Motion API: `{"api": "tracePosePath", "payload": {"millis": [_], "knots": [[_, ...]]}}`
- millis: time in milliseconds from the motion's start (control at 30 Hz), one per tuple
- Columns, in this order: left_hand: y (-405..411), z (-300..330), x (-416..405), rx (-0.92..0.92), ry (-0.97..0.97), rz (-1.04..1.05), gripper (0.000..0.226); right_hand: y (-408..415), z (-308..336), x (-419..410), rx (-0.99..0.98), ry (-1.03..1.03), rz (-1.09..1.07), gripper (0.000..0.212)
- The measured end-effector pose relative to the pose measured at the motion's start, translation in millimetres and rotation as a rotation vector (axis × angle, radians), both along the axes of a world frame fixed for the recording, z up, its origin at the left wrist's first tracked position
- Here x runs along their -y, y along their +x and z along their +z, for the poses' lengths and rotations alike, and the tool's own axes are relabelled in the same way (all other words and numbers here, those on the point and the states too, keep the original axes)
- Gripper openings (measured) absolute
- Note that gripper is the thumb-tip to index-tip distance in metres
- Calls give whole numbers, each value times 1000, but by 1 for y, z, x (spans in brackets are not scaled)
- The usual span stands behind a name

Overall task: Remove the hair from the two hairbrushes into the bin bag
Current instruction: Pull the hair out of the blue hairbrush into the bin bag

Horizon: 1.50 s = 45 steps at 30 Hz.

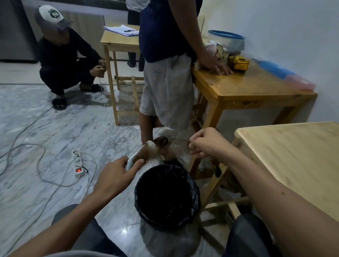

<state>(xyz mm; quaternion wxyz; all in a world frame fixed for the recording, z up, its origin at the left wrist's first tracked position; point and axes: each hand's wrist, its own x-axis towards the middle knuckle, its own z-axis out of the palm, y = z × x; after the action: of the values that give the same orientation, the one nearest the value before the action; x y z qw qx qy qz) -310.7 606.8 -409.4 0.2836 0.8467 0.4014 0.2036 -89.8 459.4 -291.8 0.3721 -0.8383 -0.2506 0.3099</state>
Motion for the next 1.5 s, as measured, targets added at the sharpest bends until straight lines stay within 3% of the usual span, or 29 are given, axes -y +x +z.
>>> {"api": "tracePosePath", "payload": {"millis": [67,200,333,400,467,533,700,833,1000,1133,1200,1300,1367,1500], "knots": [[5,5,2,-1,32,-25,57,-1,-11,2,12,-60,40,11],[13,16,4,-18,101,-62,56,6,-19,7,178,-228,224,62],[25,28,8,-25,167,-110,52,-4,-32,8,-23,-37,322,81],[30,30,11,-41,202,-130,49,-10,-42,7,-103,75,279,66],[33,29,8,-52,199,-135,50,-11,-48,7,-62,136,189,29],[31,23,-6,-68,144,-127,54,-4,-52,10,3,112,114,13],[8,-3,-51,-105,-51,-8,63,15,-52,29,120,-19,64,12],[8,-5,-49,-133,-50,-14,62,16,-54,31,186,-70,37,18],[29,12,-26,-84,40,-120,61,5,-56,24,85,-131,197,69],[46,29,-5,-27,98,-184,55,-6,-54,15,-80,14,210,81],[53,35,2,-21,130,-212,54,-11,-58,14,-191,83,237,72],[59,38,0,-28,144,-209,56,-16,-68,11,-268,204,226,38],[56,34,-13,-38,65,-170,58,-13,-71,12,-240,241,151,24],[43,11,-41,-28,-140,-101,70,-9,-66,18,-116,151,161,18]]}}
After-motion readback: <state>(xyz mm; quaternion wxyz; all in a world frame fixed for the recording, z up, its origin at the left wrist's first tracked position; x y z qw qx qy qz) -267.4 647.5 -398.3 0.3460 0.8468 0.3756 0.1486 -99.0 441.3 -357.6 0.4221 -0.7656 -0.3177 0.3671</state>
